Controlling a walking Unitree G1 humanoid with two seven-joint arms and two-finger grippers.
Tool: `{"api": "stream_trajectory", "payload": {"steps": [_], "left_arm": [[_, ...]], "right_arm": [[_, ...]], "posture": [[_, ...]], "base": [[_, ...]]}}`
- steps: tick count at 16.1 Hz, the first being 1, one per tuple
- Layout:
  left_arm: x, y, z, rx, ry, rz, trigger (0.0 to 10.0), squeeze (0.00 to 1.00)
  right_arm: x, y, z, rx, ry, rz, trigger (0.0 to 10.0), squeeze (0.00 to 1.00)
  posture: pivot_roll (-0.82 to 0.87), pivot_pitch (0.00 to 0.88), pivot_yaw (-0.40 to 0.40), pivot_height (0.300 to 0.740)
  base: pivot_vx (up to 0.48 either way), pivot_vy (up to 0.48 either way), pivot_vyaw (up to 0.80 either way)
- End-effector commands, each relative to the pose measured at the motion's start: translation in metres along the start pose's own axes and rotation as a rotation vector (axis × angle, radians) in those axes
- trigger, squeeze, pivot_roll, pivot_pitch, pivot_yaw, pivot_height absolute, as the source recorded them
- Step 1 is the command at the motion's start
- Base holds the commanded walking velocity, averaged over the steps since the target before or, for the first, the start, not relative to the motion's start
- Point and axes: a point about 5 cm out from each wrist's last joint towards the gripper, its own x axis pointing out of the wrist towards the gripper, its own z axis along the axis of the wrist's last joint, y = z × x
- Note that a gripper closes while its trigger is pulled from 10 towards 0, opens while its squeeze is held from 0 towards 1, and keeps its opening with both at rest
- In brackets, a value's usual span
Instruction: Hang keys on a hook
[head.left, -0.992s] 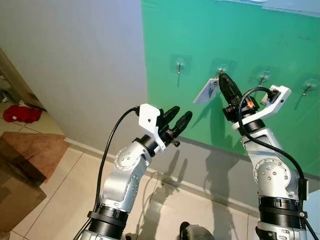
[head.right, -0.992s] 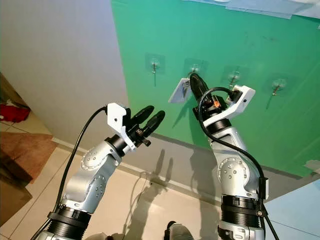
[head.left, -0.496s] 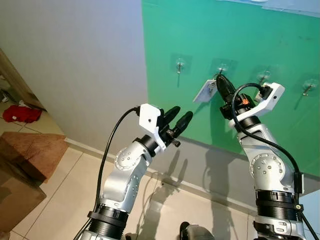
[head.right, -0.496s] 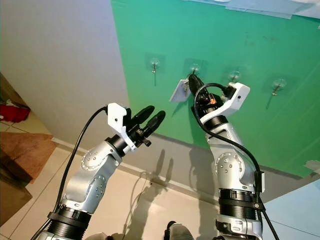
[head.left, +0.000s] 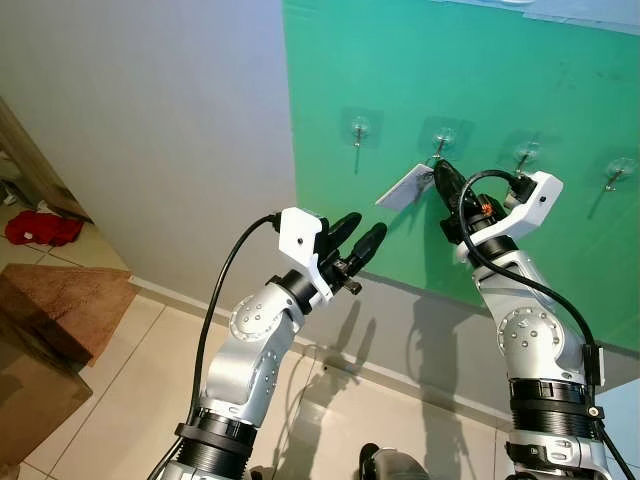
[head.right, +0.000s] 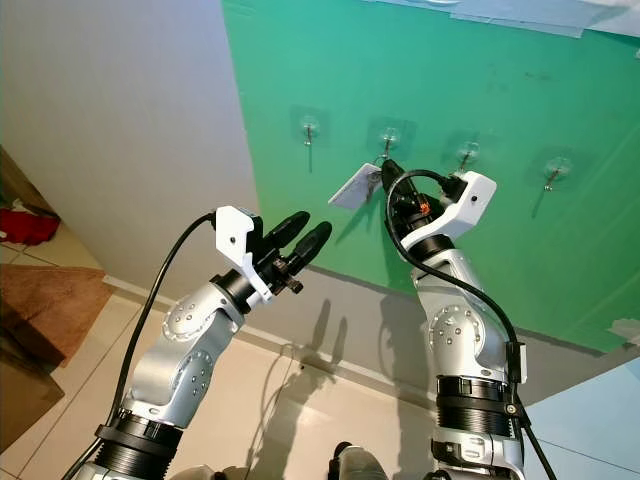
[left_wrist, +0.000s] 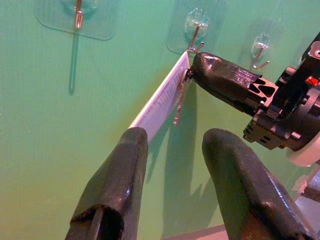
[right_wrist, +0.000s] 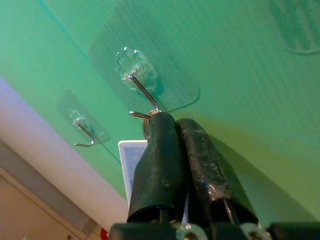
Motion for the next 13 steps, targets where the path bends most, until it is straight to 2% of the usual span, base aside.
{"api": "stream_trajectory", "payload": {"steps": [1, 4, 6, 8, 9, 10, 11, 13], "left_arm": [[-0.001, -0.003, 0.002, 0.006, -0.003, -0.004, 10.0, 0.00], [0.000, 0.003, -0.001, 0.003, 0.013, 0.040, 10.0, 0.00], [0.000, 0.007, -0.002, 0.019, 0.027, 0.079, 10.0, 0.00], [-0.001, 0.010, -0.005, 0.018, 0.036, 0.110, 10.0, 0.00], [-0.001, 0.012, -0.007, 0.013, 0.045, 0.130, 10.0, 0.00], [-0.003, 0.015, -0.010, 0.012, 0.062, 0.161, 10.0, 0.00], [-0.004, 0.019, -0.017, 0.030, 0.097, 0.199, 10.0, 0.00], [-0.007, 0.022, -0.023, 0.045, 0.120, 0.246, 10.0, 0.00]], "right_arm": [[-0.005, -0.003, -0.003, 0.037, 0.006, 0.005, 10.0, 1.00], [-0.010, 0.001, -0.002, 0.026, -0.021, 0.032, 10.0, 1.00], [-0.028, -0.002, 0.004, 0.028, -0.061, 0.095, 10.0, 1.00], [-0.040, -0.004, 0.004, 0.005, -0.047, 0.123, 10.0, 1.00], [-0.044, -0.006, 0.001, -0.030, -0.012, 0.117, 10.0, 0.91], [-0.049, -0.009, -0.009, -0.128, 0.069, 0.102, 10.0, 0.50], [-0.054, -0.014, -0.023, -0.250, 0.165, 0.077, 10.0, 0.00], [-0.061, -0.018, -0.047, -0.358, 0.277, 0.056, 10.0, 0.00]], "posture": [[-0.09, 0.093, 0.000, 0.740], [-0.09, 0.092, 0.000, 0.740], [-0.09, 0.093, 0.004, 0.740], [-0.09, 0.095, 0.002, 0.740], [-0.09, 0.095, 0.002, 0.740], [-0.10, 0.096, 0.002, 0.740], [-0.10, 0.096, 0.002, 0.740], [-0.10, 0.094, -0.002, 0.740]], "base": [[0.000, 0.000, 0.00], [0.000, 0.000, 0.00], [0.000, 0.000, 0.00], [0.000, 0.000, 0.00], [0.000, 0.000, 0.00], [0.000, 0.000, 0.00], [0.000, 0.480, 0.00], [0.000, 0.472, 0.00]]}}
